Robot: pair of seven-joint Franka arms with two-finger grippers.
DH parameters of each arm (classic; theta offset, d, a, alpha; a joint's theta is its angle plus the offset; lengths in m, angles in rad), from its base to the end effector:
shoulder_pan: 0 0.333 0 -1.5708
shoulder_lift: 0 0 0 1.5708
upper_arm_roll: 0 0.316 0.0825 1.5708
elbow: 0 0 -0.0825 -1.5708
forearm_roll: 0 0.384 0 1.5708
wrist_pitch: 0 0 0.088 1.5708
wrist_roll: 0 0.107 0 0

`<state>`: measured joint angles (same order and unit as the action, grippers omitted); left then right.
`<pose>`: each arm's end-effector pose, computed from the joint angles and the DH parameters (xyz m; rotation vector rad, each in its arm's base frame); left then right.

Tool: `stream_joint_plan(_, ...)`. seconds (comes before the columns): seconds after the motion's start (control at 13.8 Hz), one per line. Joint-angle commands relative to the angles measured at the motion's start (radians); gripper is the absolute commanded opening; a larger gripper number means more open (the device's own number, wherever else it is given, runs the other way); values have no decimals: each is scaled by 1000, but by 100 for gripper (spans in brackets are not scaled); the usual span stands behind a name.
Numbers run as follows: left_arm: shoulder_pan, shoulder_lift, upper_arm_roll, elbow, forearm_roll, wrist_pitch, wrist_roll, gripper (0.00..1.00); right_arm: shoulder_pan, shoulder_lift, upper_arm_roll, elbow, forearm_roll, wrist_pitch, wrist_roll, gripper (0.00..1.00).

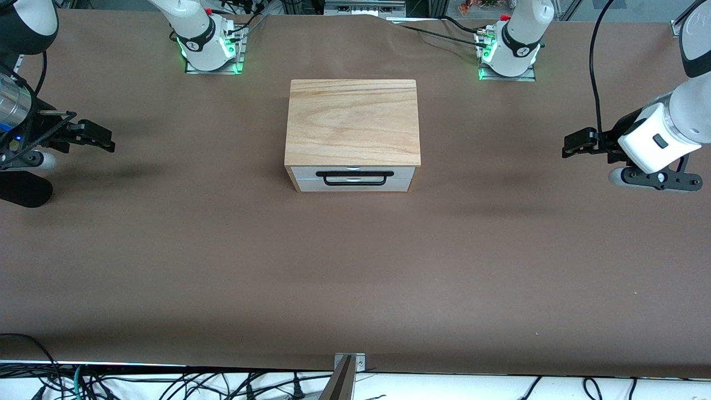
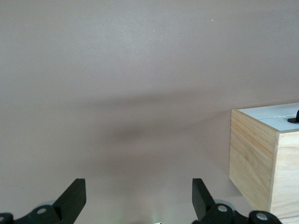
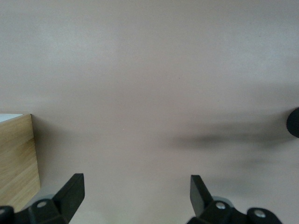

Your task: Pull top drawer with both arms simultaneously

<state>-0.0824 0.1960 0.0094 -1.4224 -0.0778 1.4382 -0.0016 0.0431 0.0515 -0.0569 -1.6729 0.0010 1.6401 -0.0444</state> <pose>0.5951 -0.0532 0.5703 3.0575 -0.1143 -0.2806 0.5694 -0.0071 0.5531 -3.1379 -0.0478 0.1323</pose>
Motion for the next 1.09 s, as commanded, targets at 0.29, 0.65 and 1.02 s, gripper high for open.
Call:
stream_joint_plan(0.29, 4, 16, -2, 36, -5, -19, -11, 100, -2, -24, 0, -24, -6, 20, -2, 100)
stream_joint_plan(0.65, 6, 16, -2, 36, -7, -19, -11, 100, -2, -24, 0, -24, -6, 12, 8, 100)
stream_joint_plan(1.02, 6, 16, -2, 36, -14, -19, -11, 100, -2, -24, 0, -24, -6, 14, 9, 100)
